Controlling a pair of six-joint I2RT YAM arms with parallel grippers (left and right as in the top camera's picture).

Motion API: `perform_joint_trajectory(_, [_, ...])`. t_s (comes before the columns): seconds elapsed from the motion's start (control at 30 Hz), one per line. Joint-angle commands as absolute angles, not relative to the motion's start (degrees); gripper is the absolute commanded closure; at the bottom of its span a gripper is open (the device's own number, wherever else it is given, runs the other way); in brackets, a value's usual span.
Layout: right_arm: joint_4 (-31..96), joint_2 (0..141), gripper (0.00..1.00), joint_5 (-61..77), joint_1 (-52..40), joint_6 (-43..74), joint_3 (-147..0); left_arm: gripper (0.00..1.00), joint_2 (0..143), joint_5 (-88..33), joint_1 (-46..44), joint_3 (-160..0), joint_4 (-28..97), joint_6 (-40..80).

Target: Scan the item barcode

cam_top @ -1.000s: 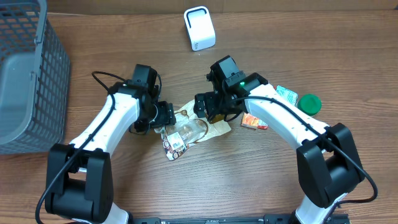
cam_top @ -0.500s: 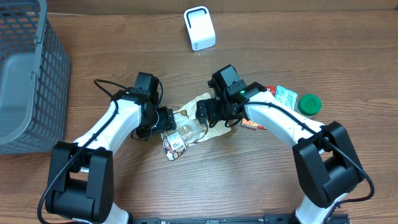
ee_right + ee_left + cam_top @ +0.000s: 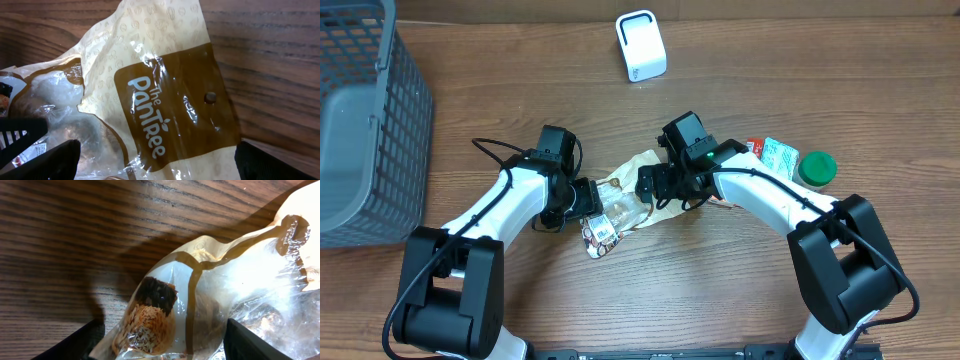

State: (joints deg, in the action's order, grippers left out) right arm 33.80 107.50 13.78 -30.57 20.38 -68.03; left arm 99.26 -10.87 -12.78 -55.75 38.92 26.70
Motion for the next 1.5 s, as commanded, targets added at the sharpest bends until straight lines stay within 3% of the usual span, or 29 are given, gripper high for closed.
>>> perform_joint_trajectory(0.0, [33.0, 106.5, 0.00, 14.7, -31.6, 21.6, -66.8, 0.33, 99.7, -9.7, -13.2, -54.5, 38.9, 27.3])
perform_joint_trajectory(0.7, [23.6, 106.5, 0.03, 15.8, -34.9, 35.6, -59.8, 0.34, 99.7, -9.7, -13.2, -54.5, 38.9, 27.2])
perform_joint_trajectory(1.47, [20.8, 106.5, 0.04, 19.6, -37.0, 40.5, -59.8, 0.50, 99.7, -9.7, -13.2, -54.5, 38.2, 27.3])
